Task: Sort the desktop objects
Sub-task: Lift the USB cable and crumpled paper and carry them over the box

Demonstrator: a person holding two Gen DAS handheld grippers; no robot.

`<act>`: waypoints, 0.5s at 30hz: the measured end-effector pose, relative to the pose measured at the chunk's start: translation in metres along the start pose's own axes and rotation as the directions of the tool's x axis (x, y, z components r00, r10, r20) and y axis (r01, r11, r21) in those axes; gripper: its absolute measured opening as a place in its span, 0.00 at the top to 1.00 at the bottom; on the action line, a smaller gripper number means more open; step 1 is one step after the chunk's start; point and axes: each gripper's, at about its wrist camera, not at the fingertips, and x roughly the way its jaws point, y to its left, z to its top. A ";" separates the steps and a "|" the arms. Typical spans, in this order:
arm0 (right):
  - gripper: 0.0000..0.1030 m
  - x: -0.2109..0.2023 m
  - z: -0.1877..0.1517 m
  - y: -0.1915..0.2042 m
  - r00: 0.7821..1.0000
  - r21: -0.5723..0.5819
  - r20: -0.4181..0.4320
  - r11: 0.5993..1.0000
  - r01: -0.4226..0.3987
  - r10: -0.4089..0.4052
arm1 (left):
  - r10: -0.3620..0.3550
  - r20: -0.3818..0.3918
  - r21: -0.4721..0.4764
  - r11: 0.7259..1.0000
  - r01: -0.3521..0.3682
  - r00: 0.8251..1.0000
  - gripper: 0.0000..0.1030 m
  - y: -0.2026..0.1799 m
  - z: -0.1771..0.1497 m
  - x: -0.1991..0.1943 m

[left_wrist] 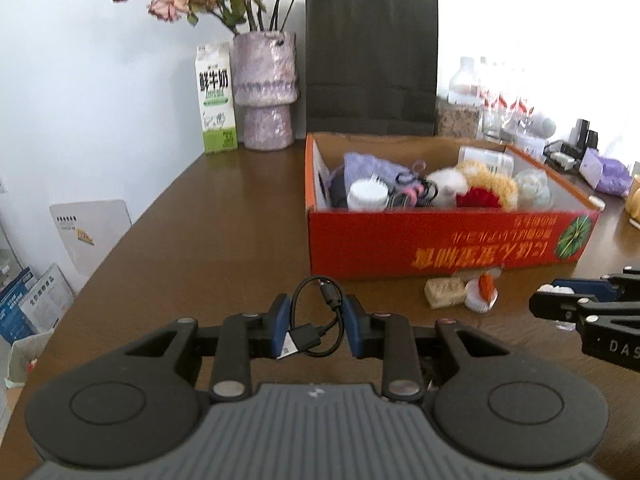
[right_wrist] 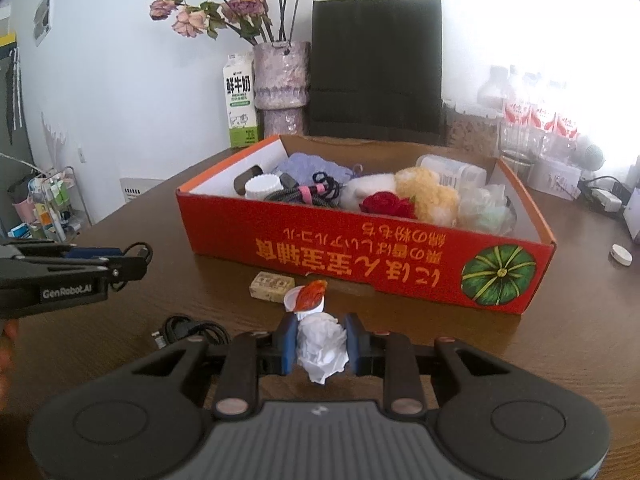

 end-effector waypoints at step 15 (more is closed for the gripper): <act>0.77 -0.014 0.058 -0.036 0.986 0.006 0.160 0.999 0.040 -0.041 | -0.091 0.150 0.022 0.996 0.089 0.985 0.72 -0.048 0.070 0.005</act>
